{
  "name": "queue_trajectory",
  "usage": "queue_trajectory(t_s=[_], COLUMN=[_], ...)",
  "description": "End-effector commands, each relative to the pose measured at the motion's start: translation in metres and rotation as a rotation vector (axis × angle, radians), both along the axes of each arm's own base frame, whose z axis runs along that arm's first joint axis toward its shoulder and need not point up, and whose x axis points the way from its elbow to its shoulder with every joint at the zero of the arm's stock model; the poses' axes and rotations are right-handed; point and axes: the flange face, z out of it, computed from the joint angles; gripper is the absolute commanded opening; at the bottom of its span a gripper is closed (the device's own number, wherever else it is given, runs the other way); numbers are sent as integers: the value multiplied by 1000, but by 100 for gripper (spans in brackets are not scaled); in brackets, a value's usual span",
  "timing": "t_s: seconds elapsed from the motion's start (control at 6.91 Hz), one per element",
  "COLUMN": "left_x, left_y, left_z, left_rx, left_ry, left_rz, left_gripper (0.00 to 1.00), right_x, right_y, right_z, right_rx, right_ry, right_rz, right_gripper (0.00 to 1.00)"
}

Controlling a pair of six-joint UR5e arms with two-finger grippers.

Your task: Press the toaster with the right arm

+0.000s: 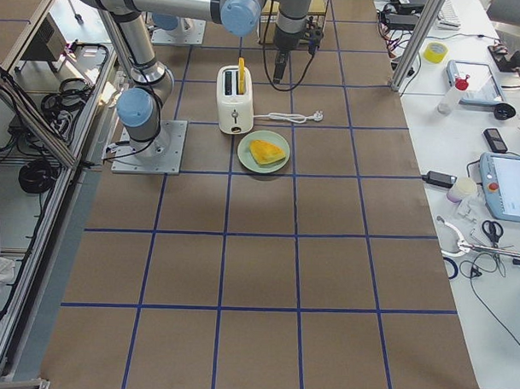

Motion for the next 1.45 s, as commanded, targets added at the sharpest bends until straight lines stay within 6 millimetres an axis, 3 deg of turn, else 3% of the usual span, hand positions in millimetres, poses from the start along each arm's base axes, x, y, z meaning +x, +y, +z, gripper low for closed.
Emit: queue_trajectory(t_s=[0.0, 0.29, 0.87, 1.3], left_x=[0, 0, 0, 0], left_y=[0, 0, 0, 0], left_z=[0, 0, 1, 1], left_rx=[0, 0, -1, -1], left_ry=[0, 0, 0, -1], left_rz=[0, 0, 0, 0], left_gripper=[100, 100, 100, 100], right_x=[31, 36, 78, 82], right_y=[-5, -5, 9, 11], right_z=[2, 9, 12, 12], right_rx=[-56, -91, -100, -100], right_ry=[29, 33, 61, 73], right_rz=[-44, -36, 53, 68], right_gripper=[100, 100, 100, 100])
